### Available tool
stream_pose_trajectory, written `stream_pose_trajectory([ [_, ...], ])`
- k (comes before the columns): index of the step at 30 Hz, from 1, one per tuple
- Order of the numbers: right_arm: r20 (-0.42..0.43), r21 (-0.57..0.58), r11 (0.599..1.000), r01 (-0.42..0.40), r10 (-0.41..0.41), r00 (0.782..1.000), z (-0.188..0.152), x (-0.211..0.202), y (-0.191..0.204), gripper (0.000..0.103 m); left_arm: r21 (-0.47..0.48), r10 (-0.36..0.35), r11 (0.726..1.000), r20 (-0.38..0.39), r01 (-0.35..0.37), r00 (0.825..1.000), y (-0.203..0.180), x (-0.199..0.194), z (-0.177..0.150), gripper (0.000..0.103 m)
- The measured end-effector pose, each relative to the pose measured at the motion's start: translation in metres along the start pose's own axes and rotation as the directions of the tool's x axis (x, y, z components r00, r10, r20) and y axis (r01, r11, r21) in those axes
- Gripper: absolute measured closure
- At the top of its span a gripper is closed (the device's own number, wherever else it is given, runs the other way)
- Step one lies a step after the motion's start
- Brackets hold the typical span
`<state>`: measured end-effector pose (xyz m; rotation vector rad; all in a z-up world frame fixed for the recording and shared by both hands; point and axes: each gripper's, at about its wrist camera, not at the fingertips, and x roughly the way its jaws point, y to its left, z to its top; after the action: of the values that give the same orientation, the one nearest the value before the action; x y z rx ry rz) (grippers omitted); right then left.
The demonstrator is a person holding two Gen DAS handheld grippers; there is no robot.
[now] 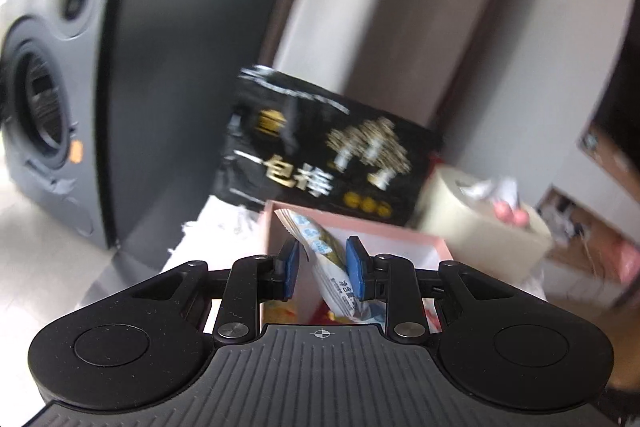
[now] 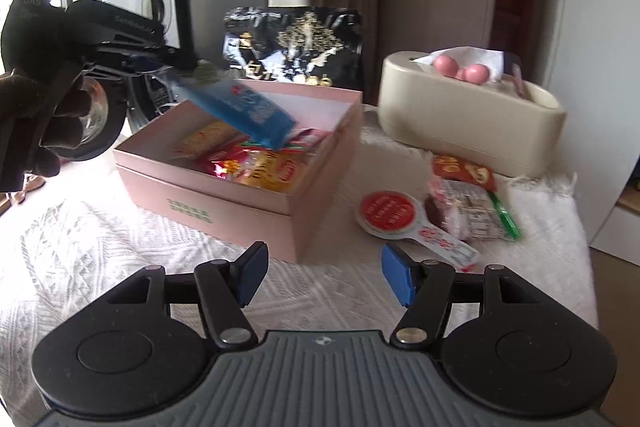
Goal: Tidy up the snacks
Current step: 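Lower the blue seaweed bag into the pink box and open the left tool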
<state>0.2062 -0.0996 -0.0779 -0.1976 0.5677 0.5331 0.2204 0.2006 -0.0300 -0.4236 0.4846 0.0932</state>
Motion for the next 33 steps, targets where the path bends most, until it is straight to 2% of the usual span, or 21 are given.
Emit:
stream_pose_trajectory([
  [4,-0.015,0.017,0.999,0.034,-0.034,0.999,-0.008,-0.003,-0.015,0.039,-0.1,0.011,0.995,0.046,-0.006,0.999,0.019,-0.007,0.005,0.074],
  [7,-0.036,0.048,0.998,0.041,-0.039,0.999,-0.013,0.0,-0.024,0.039,-0.095,-0.068,0.994,-0.061,0.062,0.996,0.014,0.011,0.006,0.072],
  [9,-0.044,0.07,0.997,0.03,-0.027,0.999,-0.015,0.003,-0.026,0.039,-0.052,-0.127,0.991,-0.173,0.12,0.977,0.001,0.031,-0.001,0.071],
  [10,-0.044,0.078,0.997,0.023,-0.02,0.999,-0.015,0.005,-0.025,0.039,-0.034,-0.135,0.991,-0.21,0.131,0.968,-0.004,0.038,-0.005,0.07],
  [11,-0.042,0.081,0.997,0.016,-0.012,0.999,-0.015,0.005,-0.023,0.039,-0.01,-0.113,0.993,-0.226,0.114,0.967,-0.01,0.043,-0.009,0.061],
  [15,-0.017,0.053,0.999,0.0,0.001,1.0,-0.013,0.001,-0.015,0.039,-0.02,-0.067,0.998,-0.179,0.065,0.982,-0.008,0.038,-0.008,0.059],
  [18,-0.009,0.018,1.0,0.014,-0.014,1.0,-0.014,-0.002,-0.014,0.038,0.003,0.03,1.0,-0.096,-0.03,0.995,-0.001,0.023,0.001,0.059],
  [20,-0.019,0.024,0.999,0.028,-0.027,0.999,-0.016,0.0,-0.019,0.038,0.009,0.071,0.997,-0.068,-0.07,0.995,0.004,0.014,0.005,0.06],
  [21,-0.026,0.035,0.999,0.033,-0.032,0.999,-0.017,0.002,-0.022,0.038,0.012,0.069,0.998,-0.083,-0.068,0.994,0.005,0.015,0.006,0.06],
  [23,-0.047,0.065,0.997,0.041,-0.038,0.998,-0.019,0.006,-0.028,0.038,0.038,0.031,0.999,-0.15,-0.026,0.988,0.002,0.016,0.004,0.059],
  [25,-0.067,0.094,0.995,0.037,-0.031,0.997,-0.022,0.01,-0.032,0.038,0.117,0.004,0.993,-0.173,0.017,0.985,-0.014,0.019,-0.001,0.059],
  [27,-0.077,0.102,0.994,0.029,-0.021,0.997,-0.024,0.012,-0.032,0.038,0.207,-0.036,0.975,-0.192,0.077,0.981,-0.035,0.019,-0.007,0.059],
  [29,-0.079,0.096,0.995,0.032,-0.025,0.997,-0.024,0.012,-0.031,0.038,0.262,-0.084,0.954,-0.241,0.148,0.967,-0.052,0.021,-0.012,0.059],
  [31,-0.079,0.092,0.995,0.035,-0.028,0.996,-0.025,0.011,-0.031,0.038,0.299,-0.092,0.937,-0.286,0.18,0.954,-0.065,0.023,-0.02,0.059],
  [33,-0.078,0.092,0.995,0.037,-0.03,0.996,-0.025,0.01,-0.031,0.038,0.305,-0.083,0.934,-0.318,0.185,0.944,-0.069,0.026,-0.026,0.059],
])
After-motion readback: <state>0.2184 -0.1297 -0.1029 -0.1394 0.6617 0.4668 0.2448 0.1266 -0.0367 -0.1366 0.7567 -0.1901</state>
